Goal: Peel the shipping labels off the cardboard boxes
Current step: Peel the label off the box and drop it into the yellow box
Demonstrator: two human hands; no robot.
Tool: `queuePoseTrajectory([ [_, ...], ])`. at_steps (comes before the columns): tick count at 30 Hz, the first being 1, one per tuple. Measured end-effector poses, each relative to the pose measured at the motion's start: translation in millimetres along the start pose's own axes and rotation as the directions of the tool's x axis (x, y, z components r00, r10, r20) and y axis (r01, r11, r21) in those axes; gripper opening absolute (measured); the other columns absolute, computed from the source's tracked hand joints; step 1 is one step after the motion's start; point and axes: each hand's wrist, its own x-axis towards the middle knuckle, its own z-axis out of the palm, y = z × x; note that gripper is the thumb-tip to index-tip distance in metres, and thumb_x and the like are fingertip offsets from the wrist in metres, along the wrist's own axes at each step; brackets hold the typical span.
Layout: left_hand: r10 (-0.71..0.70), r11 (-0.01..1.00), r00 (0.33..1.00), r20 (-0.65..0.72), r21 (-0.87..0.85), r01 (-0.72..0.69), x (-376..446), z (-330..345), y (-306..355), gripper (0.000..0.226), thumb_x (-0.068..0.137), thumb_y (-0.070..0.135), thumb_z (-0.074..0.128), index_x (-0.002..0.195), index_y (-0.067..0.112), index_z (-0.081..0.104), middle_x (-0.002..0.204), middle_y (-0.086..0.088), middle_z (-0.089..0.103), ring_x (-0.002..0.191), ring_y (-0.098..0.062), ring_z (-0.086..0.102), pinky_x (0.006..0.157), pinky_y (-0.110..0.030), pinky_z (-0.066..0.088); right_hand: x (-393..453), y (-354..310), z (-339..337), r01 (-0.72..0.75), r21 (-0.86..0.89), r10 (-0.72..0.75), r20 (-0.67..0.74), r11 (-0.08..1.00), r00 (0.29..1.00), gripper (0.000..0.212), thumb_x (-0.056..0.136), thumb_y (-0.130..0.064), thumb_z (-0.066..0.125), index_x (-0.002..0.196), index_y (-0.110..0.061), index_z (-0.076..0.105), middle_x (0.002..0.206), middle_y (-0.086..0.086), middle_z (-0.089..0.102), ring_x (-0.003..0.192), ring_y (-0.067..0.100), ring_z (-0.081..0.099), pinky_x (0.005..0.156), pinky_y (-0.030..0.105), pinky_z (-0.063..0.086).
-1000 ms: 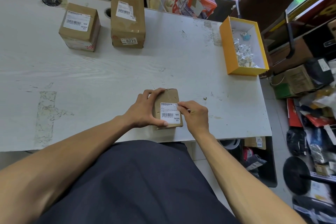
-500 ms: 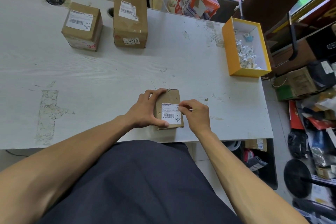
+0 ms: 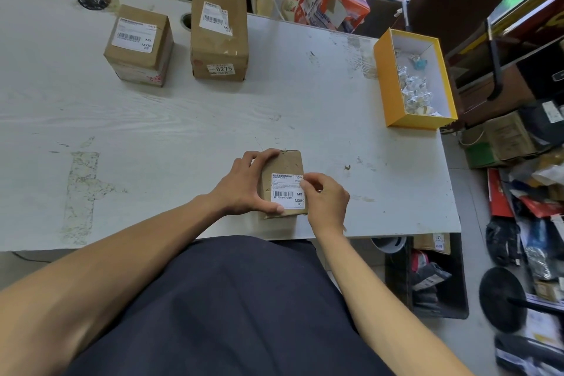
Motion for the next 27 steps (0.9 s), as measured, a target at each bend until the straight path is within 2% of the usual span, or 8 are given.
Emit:
queuePoseTrajectory([
  [6, 0.006, 1.000, 1.000, -0.007, 0.001, -0.006, 0.5, 0.4, 0.4, 0.116, 0.053, 0.059, 0.088, 0.144, 0.050, 0.017, 0.142, 0.005, 0.030, 0.128, -0.019, 0.031, 0.101, -0.038, 0.038, 0.8, 0.0, -1.0, 0.073, -0.057, -0.074, -0.004, 0.996, 0.997, 0.010, 0.084, -0.011, 0.069, 0.090, -0.013, 0.077, 0.088, -0.002, 0.073, 0.081, 0.009, 0.063, 0.078, 0.024, 0.051],
  [10, 0.005, 1.000, 1.000, -0.011, -0.001, -0.005, 0.3, 1.5, 0.5, 0.117, 0.053, 0.057, 0.089, 0.145, 0.049, 0.018, 0.143, 0.004, 0.030, 0.128, -0.019, 0.031, 0.100, -0.035, 0.036, 2.1, 0.2, -0.5, 0.065, -0.064, -0.064, 0.011, 0.996, 0.998, 0.009, 0.085, -0.012, 0.069, 0.090, -0.013, 0.077, 0.089, -0.002, 0.072, 0.082, 0.010, 0.064, 0.078, 0.024, 0.052],
  [15, -0.003, 1.000, 1.000, -0.008, 0.002, 0.003, 0.6, 0.2, 0.4, 0.117, 0.052, 0.059, 0.088, 0.145, 0.049, 0.018, 0.141, 0.005, 0.030, 0.127, -0.020, 0.032, 0.101, -0.036, 0.037, 1.3, 0.5, -1.9, 0.098, -0.082, -0.094, 0.049, 0.992, 0.994, 0.007, 0.085, -0.010, 0.068, 0.086, -0.015, 0.073, 0.088, -0.004, 0.069, 0.081, 0.009, 0.062, 0.073, 0.013, 0.045],
  [19, -0.009, 1.000, 1.000, 0.003, -0.005, 0.009, -0.8, 0.9, 1.8, 0.118, 0.047, 0.066, 0.082, 0.144, 0.050, 0.018, 0.141, 0.006, 0.031, 0.127, -0.019, 0.033, 0.102, -0.039, 0.039, -0.6, 3.6, -6.7, 0.106, -0.057, -0.101, 0.084, 0.993, 0.991, 0.019, 0.086, -0.010, 0.068, 0.104, -0.015, 0.073, 0.093, -0.005, 0.067, 0.081, 0.006, 0.060, 0.074, 0.008, 0.043],
  [22, -0.016, 1.000, 1.000, -0.003, -0.013, 0.016, -0.2, 0.1, 1.2, 0.118, 0.046, 0.068, 0.080, 0.145, 0.050, 0.018, 0.141, 0.006, 0.031, 0.128, -0.019, 0.032, 0.102, -0.039, 0.039, -1.8, 5.4, -3.9, 0.151, -0.090, -0.147, 0.045, 0.984, 0.988, 0.017, 0.086, -0.010, 0.069, 0.102, -0.012, 0.075, 0.094, -0.001, 0.071, 0.081, 0.007, 0.060, 0.073, -0.001, 0.036],
  [25, -0.016, 1.000, 1.000, 0.002, -0.020, 0.016, -0.1, -0.2, 2.1, 0.118, 0.045, 0.069, 0.079, 0.145, 0.050, 0.018, 0.140, 0.006, 0.031, 0.128, -0.019, 0.032, 0.102, -0.039, 0.039, -3.4, 6.1, -2.7, 0.216, -0.171, -0.215, 0.029, 0.961, 0.976, 0.016, 0.088, -0.011, 0.067, 0.101, -0.009, 0.076, 0.096, 0.003, 0.072, 0.085, 0.013, 0.064, 0.074, 0.000, 0.034],
  [27, -0.012, 1.000, 1.000, 0.001, -0.019, 0.012, -0.6, 0.8, 2.5, 0.118, 0.046, 0.068, 0.080, 0.145, 0.050, 0.018, 0.141, 0.006, 0.031, 0.128, -0.019, 0.032, 0.102, -0.038, 0.039, -3.8, 6.0, -3.9, 0.250, -0.216, -0.245, 0.048, 0.944, 0.968, 0.016, 0.089, -0.012, 0.066, 0.101, -0.008, 0.076, 0.098, 0.004, 0.072, 0.087, 0.015, 0.065, 0.075, 0.006, 0.036],
])
